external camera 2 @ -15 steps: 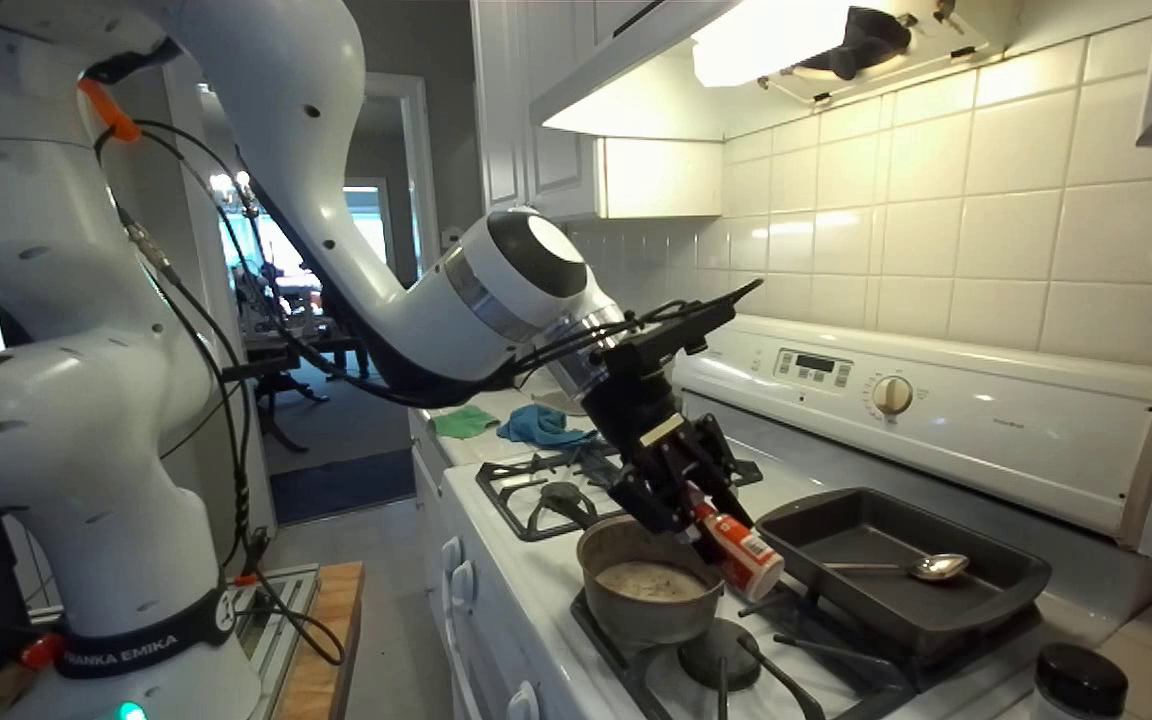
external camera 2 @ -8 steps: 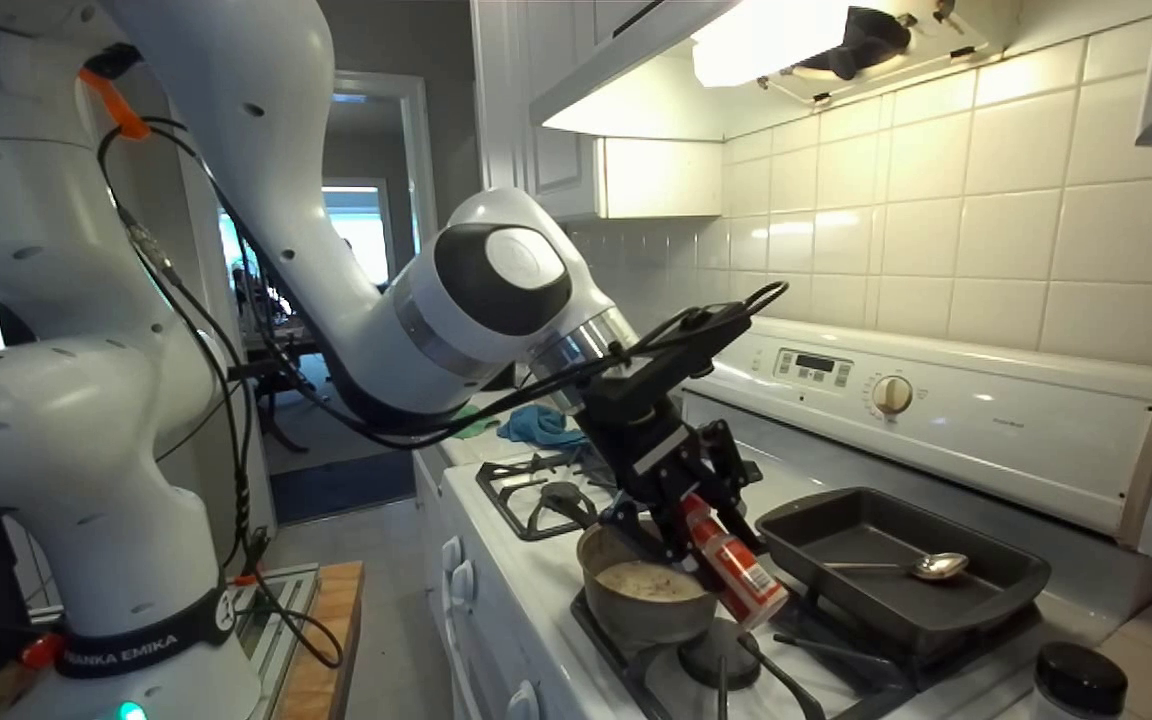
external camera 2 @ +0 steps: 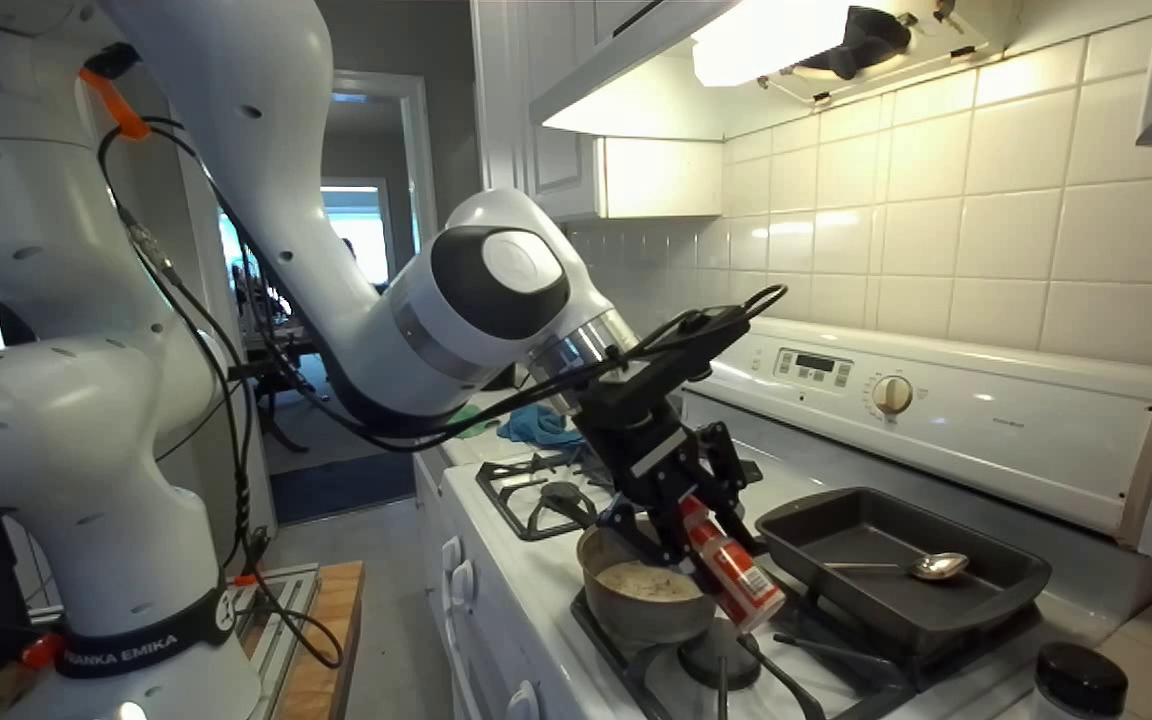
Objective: Pour some of the contents of the orange bottle into the pot
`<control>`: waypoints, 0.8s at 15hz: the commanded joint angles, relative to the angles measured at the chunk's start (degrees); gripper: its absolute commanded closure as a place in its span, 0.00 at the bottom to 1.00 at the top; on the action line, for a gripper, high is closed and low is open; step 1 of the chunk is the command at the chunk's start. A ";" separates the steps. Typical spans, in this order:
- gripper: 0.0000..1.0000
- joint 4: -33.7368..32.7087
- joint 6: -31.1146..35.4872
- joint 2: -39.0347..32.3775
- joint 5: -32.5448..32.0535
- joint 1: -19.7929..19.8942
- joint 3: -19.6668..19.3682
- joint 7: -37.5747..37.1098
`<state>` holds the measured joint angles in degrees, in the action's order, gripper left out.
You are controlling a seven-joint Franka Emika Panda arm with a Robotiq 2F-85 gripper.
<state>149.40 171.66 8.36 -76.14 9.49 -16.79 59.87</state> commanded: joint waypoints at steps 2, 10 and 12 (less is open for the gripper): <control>0.77 -0.22 1.85 -2.81 5.20 -0.05 -1.39 3.88; 0.77 2.74 10.30 -10.15 39.46 0.61 -3.96 27.45; 0.77 4.11 10.43 -9.58 48.64 1.63 -0.90 33.54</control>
<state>151.12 180.51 -2.30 -38.72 9.58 -21.16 85.00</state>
